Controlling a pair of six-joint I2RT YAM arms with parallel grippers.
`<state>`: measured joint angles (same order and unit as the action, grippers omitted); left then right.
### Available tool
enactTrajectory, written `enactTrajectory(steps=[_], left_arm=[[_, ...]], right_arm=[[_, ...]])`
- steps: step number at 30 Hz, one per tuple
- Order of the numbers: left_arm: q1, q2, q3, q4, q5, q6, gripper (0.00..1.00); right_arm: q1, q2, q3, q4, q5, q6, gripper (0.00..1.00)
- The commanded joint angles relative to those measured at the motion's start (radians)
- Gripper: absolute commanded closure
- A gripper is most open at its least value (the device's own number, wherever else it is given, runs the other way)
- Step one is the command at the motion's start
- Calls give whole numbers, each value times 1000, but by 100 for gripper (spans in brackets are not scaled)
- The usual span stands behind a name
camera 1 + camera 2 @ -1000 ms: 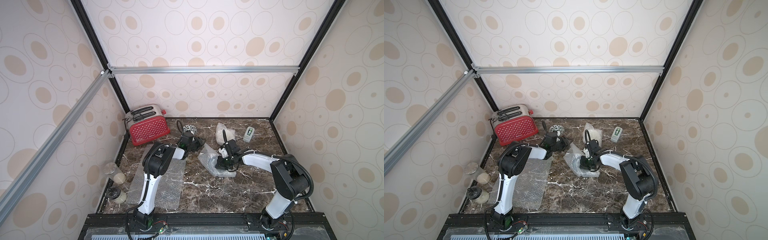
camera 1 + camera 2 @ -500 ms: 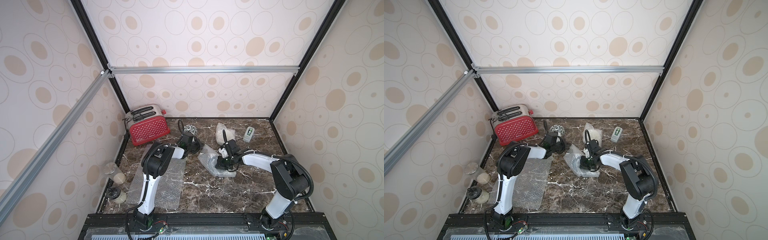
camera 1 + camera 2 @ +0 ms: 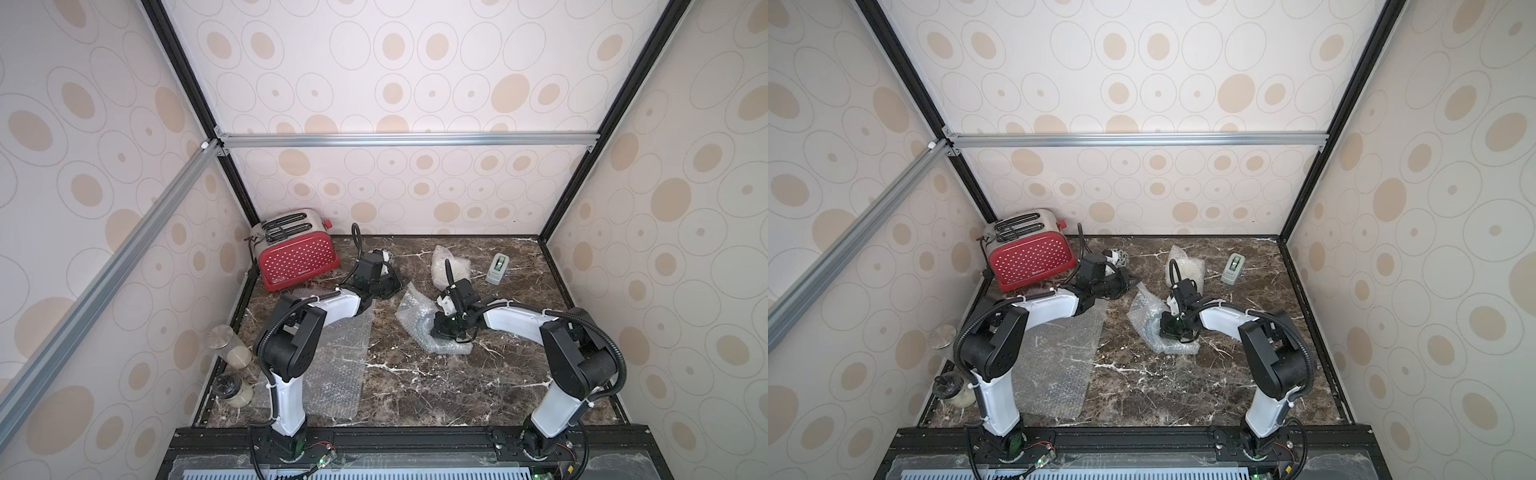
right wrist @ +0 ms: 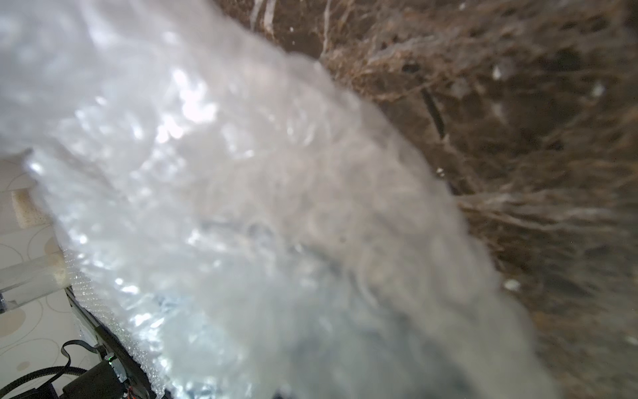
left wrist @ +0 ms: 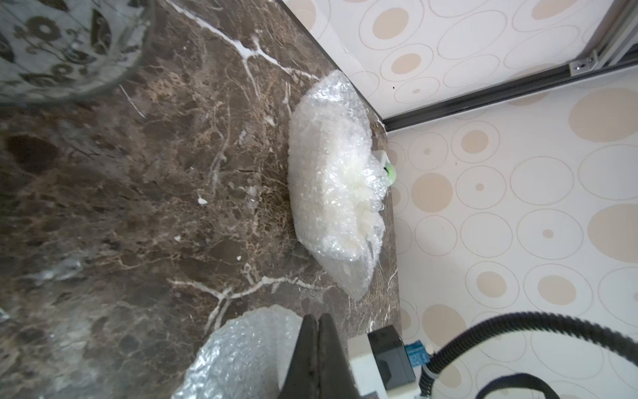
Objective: Wrap bowls in bubble wrap
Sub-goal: Wrap the bowl in bubble wrap.
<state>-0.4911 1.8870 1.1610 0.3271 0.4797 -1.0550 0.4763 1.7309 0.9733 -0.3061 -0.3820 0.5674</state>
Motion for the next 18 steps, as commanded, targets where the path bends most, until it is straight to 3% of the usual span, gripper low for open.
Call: enactTrajectory(steps=[1, 7, 18], left_arm=[[-24, -73, -19, -82, 12, 36, 100], [-89, -191, -39, -183, 38, 13, 100], [-217, -286, -139, -132, 120, -149, 100]], right_arm=[[-14, 53, -4, -57, 86, -1, 92], [-14, 73, 9, -46, 89, 5, 92], [-30, 47, -40, 12, 61, 45, 92]])
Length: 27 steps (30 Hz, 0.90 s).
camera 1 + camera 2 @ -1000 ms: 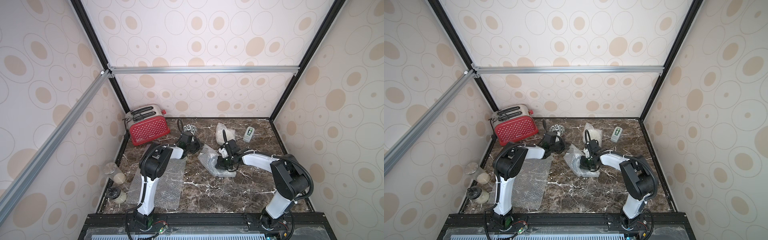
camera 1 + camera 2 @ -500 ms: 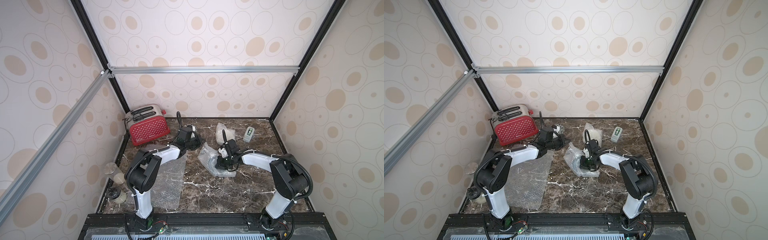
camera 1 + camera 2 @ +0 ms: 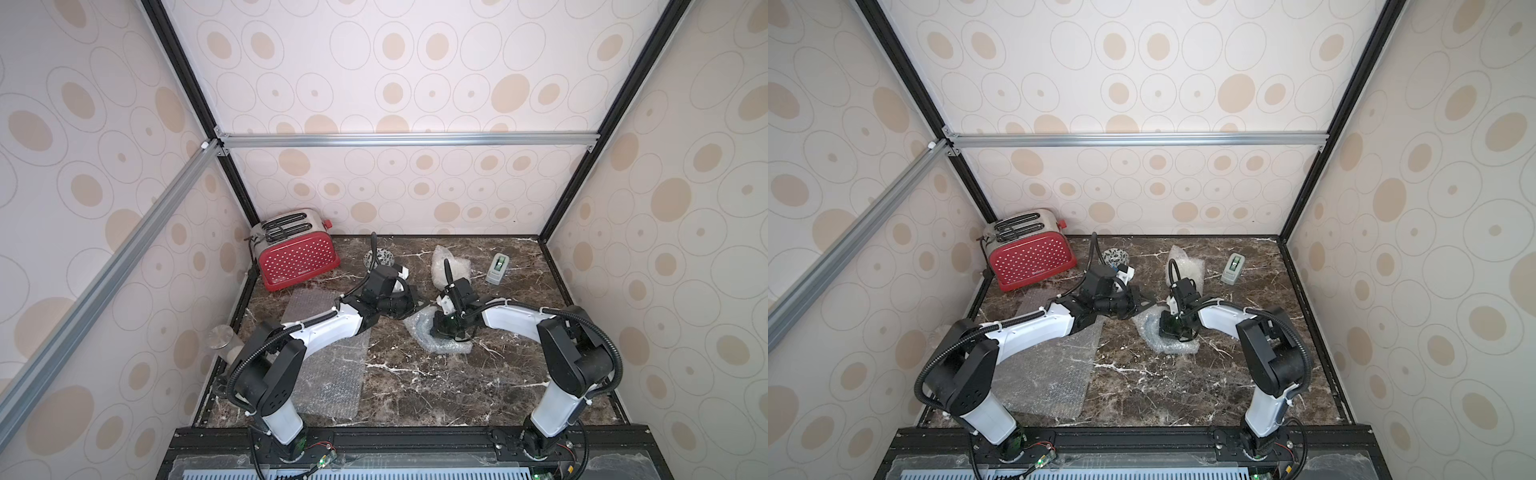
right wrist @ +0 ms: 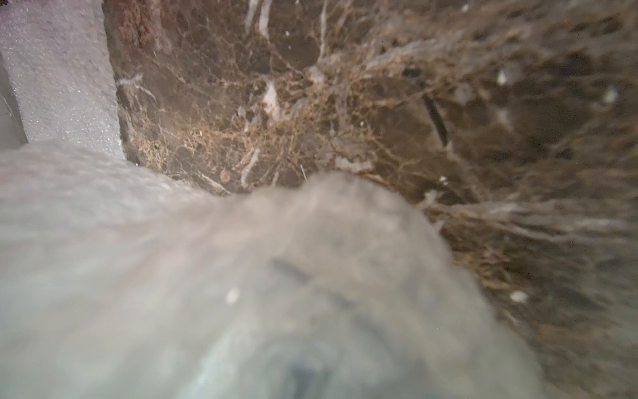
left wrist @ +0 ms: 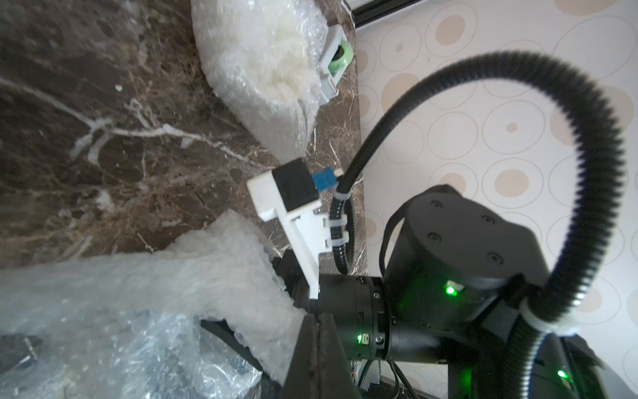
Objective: Wrap bowls in bubble wrap
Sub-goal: Wrap the bowl in bubble wrap.
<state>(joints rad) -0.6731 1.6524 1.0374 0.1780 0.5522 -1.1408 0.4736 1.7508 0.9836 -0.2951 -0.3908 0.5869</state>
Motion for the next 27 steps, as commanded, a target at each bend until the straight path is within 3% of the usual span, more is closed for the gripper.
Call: enactTrajectory(steps=[1, 6, 10, 20, 27], left_arm=[[-46, -55, -28, 20, 52, -77, 100], [-86, -72, -134, 156, 54, -195, 100], [-118, -49, -151, 160, 55, -194, 100], [-163, 189, -132, 314, 77, -231, 100], [-162, 255, -198, 358, 51, -245, 100]], right_arm=[[-33, 25, -59, 15, 60, 34, 92], [-40, 25, -75, 66, 51, 76, 93], [-46, 19, -97, 128, 22, 120, 93], [-74, -17, -116, 169, 7, 162, 93], [-86, -45, -96, 159, -35, 159, 93]])
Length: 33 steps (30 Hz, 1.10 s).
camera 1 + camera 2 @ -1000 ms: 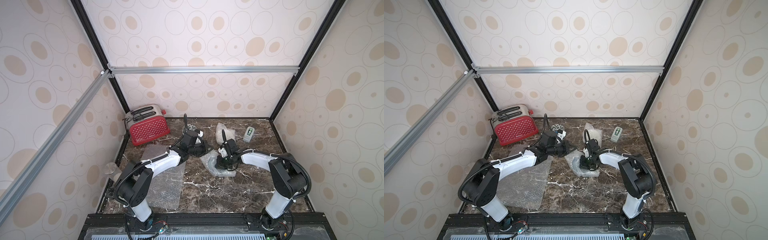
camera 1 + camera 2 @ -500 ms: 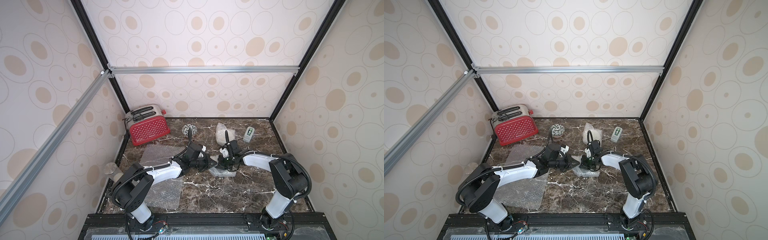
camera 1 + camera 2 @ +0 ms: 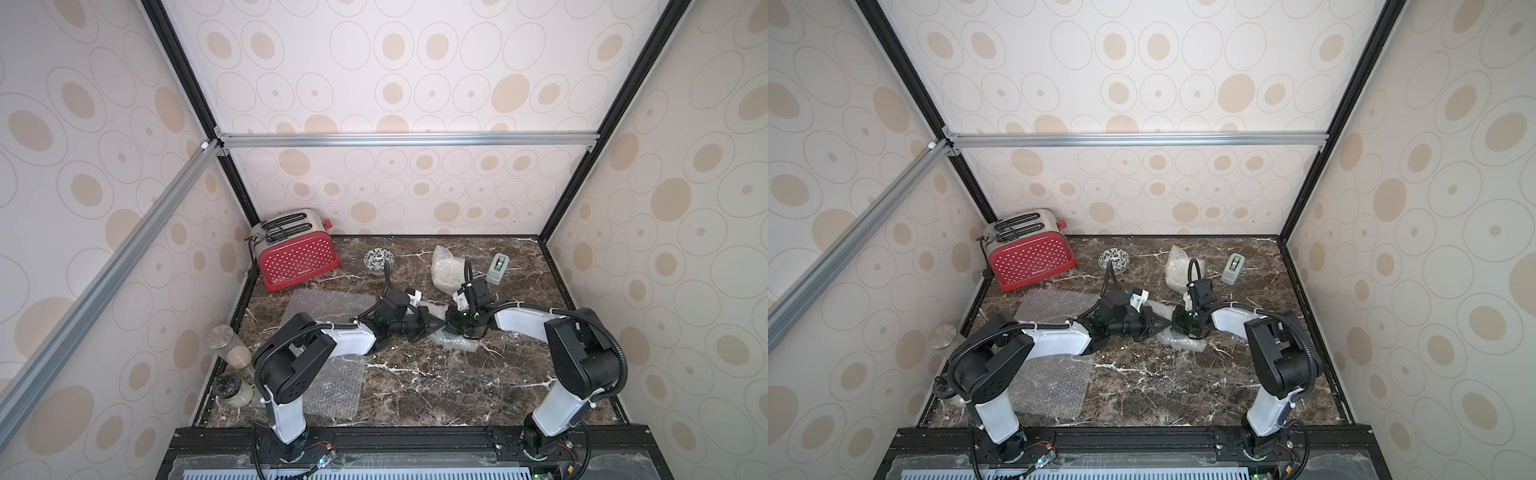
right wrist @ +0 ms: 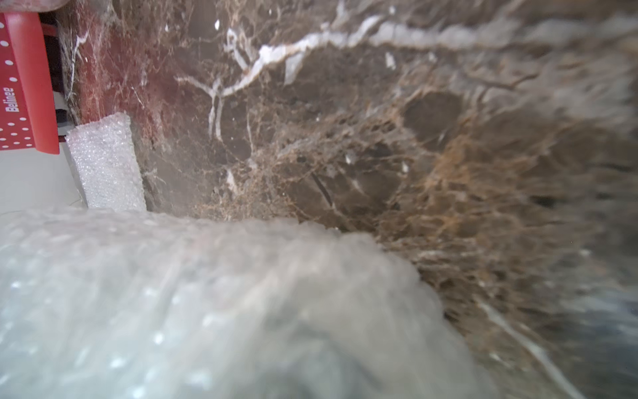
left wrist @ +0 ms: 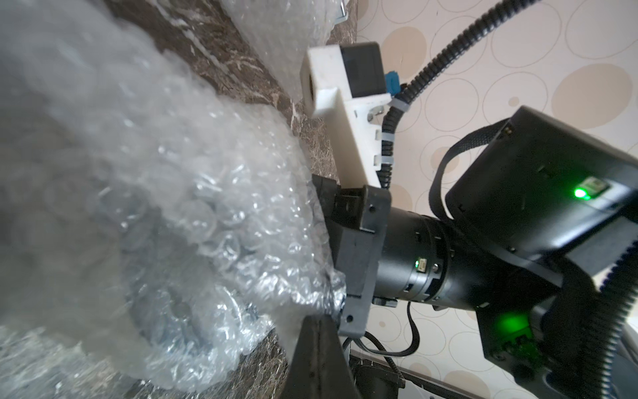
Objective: Wrap bowls in bubble wrap
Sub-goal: Wrap the bowl in bubble wrap.
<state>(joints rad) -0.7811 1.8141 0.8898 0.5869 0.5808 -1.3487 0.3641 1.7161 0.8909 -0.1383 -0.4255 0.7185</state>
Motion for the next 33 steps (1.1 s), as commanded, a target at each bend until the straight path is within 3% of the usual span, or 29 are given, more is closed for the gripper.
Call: enactTrajectory(steps=[1, 10, 17, 26, 33], left_arm=[[-52, 98, -66, -15, 18, -57, 100], [-15, 38, -155, 55, -74, -76, 100], [-19, 87, -66, -44, -52, -17, 100], [-18, 85, 36, -257, -84, 100, 100], [-18, 98, 49, -255, -78, 96, 100]], right_arm=[[22, -17, -3, 0, -2, 27, 93], [-5, -36, -32, 17, -40, 35, 92], [-5, -21, -17, 24, -66, 38, 91], [-55, -106, 66, -289, -63, -117, 73], [-116, -170, 117, -437, -108, -210, 71]])
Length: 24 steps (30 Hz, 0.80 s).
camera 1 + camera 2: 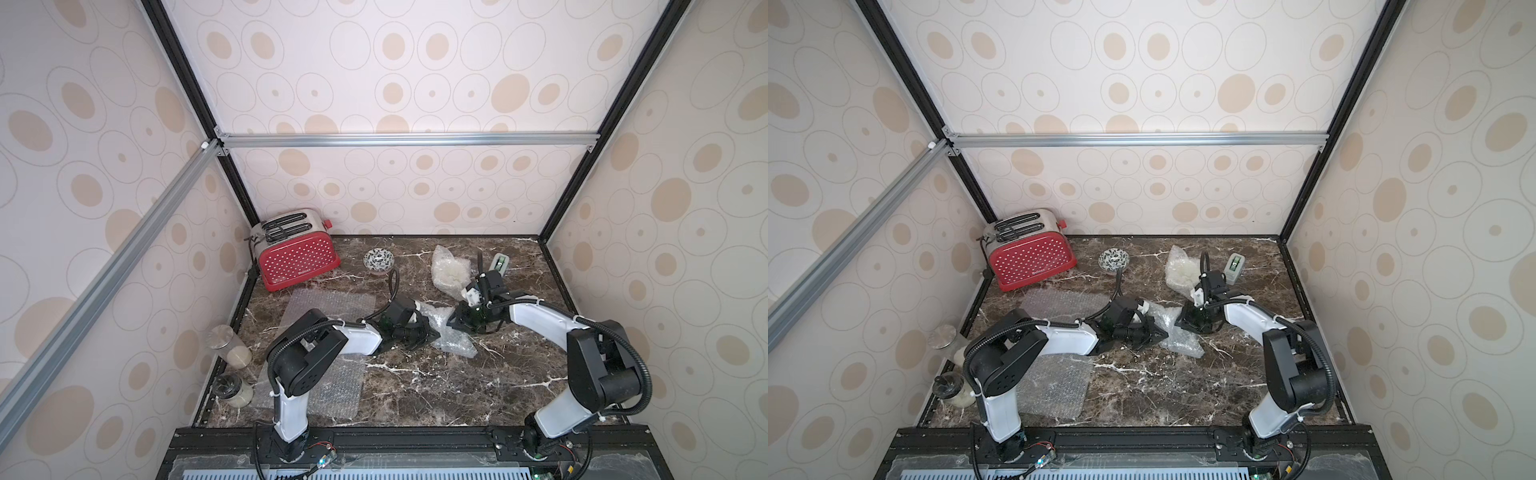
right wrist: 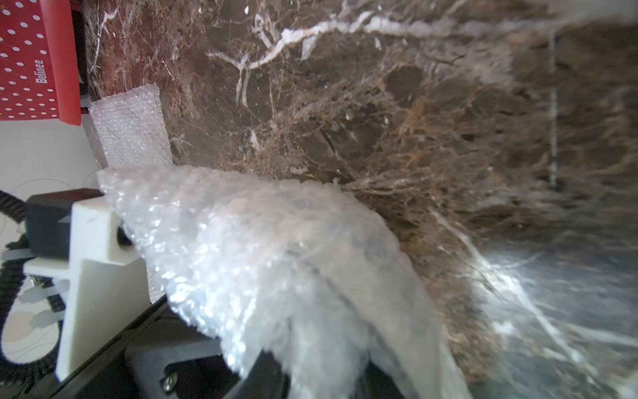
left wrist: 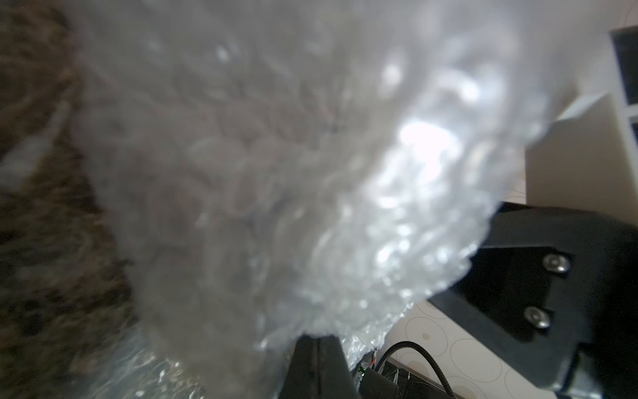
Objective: Wrap bowls in bubble wrap
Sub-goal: Wrap the bowl in bubble wrap.
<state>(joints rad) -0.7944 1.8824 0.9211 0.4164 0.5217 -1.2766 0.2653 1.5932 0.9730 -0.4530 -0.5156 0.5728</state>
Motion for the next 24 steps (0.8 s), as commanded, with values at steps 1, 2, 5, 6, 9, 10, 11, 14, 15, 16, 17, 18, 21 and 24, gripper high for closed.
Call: enactTrajectory(steps=[1, 2, 5, 6, 9, 10, 11, 14, 15, 16, 17, 18, 21, 24], left_arm=[[-5, 28, 21, -89, -19, 26, 100], [-5, 27, 27, -95, -19, 29, 100], [-5, 30, 45, -107, -15, 38, 100], [-5, 33, 50, -108, -14, 38, 100], [-4, 37, 66, -113, -11, 38, 100], [-4, 35, 70, -116, -10, 39, 100], [-5, 34, 73, -119, -11, 40, 100], [-5, 34, 85, -133, -12, 47, 100], [-5, 35, 88, -136, -11, 48, 100], [-5, 36, 90, -136, -11, 47, 100], [-5, 37, 89, -136, -12, 47, 100], [-5, 35, 88, -134, -12, 48, 100], [-5, 34, 87, -134, -11, 47, 100], [-5, 28, 85, -131, -11, 43, 100]], right_arm=[[-18, -58, 45, -126, -37, -71, 71], [-18, -64, 51, -119, -63, -73, 71], [-13, -67, 60, -89, -114, -52, 69], [-7, -63, 66, -87, -110, -53, 68], [7, -45, 80, -85, -108, -52, 68], [9, -40, 81, -75, -112, -46, 68], [22, -32, 82, -62, -114, -40, 68], [71, -5, 106, -49, -113, -34, 69], [81, 6, 114, -41, -112, -30, 69], [88, 19, 117, -24, -113, -23, 69], [89, 29, 117, -9, -107, -18, 69], [90, 41, 115, 10, -90, -9, 70], [89, 85, 116, 43, -56, -2, 72], [90, 157, 125, 61, -66, 0, 73]])
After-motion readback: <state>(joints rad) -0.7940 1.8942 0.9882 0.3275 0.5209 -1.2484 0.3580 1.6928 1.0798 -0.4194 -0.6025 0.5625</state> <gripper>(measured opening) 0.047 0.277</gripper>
